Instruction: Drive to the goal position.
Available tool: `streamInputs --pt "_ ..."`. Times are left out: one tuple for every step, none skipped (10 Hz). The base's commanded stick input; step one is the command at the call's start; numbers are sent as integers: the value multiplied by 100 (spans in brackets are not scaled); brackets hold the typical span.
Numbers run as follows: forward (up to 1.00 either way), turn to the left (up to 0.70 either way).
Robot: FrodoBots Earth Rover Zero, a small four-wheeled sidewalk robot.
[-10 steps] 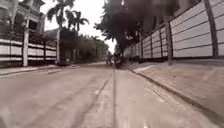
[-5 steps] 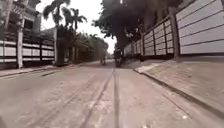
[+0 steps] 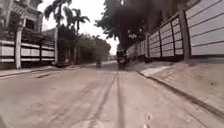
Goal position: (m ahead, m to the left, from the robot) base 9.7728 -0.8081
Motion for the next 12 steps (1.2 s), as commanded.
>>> streamInputs --pt "100 0" --pt "100 6" --pt "100 10" --pt "100 0" --pt "100 11" --pt "100 25" --pt "100 11" --pt "100 0" --pt "100 0" --pt "100 0" --pt "100 0" --pt "100 0"
